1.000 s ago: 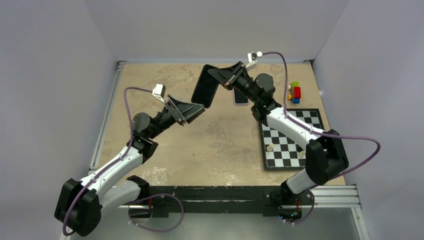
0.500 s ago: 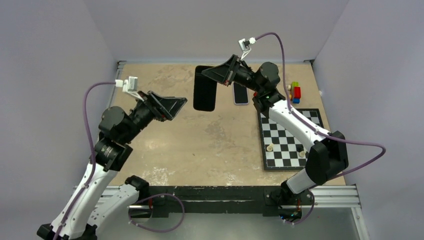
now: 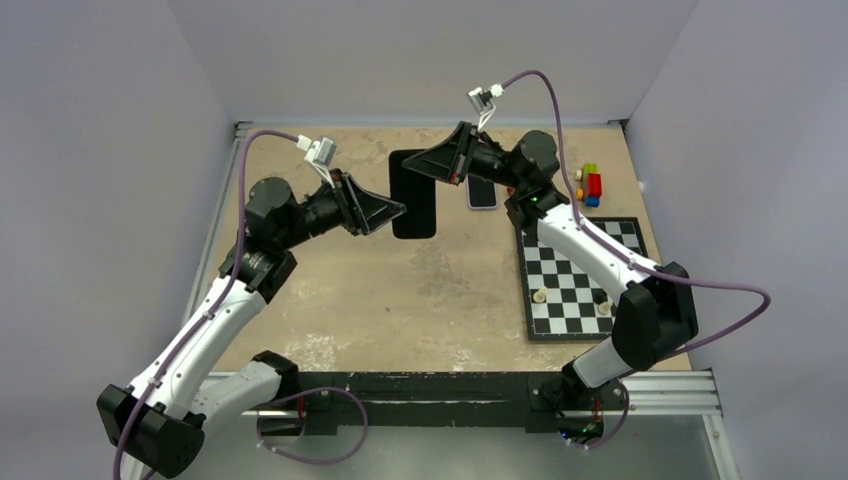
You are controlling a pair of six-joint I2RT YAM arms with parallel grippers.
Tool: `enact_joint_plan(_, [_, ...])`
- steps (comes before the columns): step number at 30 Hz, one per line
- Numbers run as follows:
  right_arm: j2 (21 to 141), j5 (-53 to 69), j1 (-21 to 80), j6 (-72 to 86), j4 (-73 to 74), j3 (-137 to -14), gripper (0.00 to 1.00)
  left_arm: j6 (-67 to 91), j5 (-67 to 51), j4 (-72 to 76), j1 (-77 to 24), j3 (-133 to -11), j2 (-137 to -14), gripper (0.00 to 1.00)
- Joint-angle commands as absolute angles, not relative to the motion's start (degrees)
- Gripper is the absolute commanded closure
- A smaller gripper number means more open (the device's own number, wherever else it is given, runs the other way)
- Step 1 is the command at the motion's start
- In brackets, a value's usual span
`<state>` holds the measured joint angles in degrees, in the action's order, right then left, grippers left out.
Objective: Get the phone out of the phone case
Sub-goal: Remove the phone case from the phone.
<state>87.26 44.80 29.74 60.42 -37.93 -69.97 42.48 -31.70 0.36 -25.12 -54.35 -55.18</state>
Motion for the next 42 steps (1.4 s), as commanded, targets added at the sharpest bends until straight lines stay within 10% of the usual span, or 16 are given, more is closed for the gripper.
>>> enact_joint_plan(1, [83.94, 47.73, 30.32, 63.19, -45.46, -69.43, 1.00, 44.05, -38.73, 9.85, -24.75, -54.49, -57.00, 0.59])
enact_joint_plan(14, [83.22, 59.22, 30.44, 59.41, -38.45, -69.46, 0.98, 47.44, -51.70, 16.88, -22.95, -55.52, -61.14, 1.00])
enact_joint_plan(25, [84.81, 62.78, 29.68, 18.08, 14.21, -84.15, 0.53, 36.90, -65.86, -1.66, -21.71, -60.52, -61.58, 1.00])
enact_joint_plan(42, [90.50, 73.71, 31.67, 1.18, 30.44, -89.20, 0.49, 37.02, -69.80, -3.01, -21.80, -60.12, -62.64, 1.00])
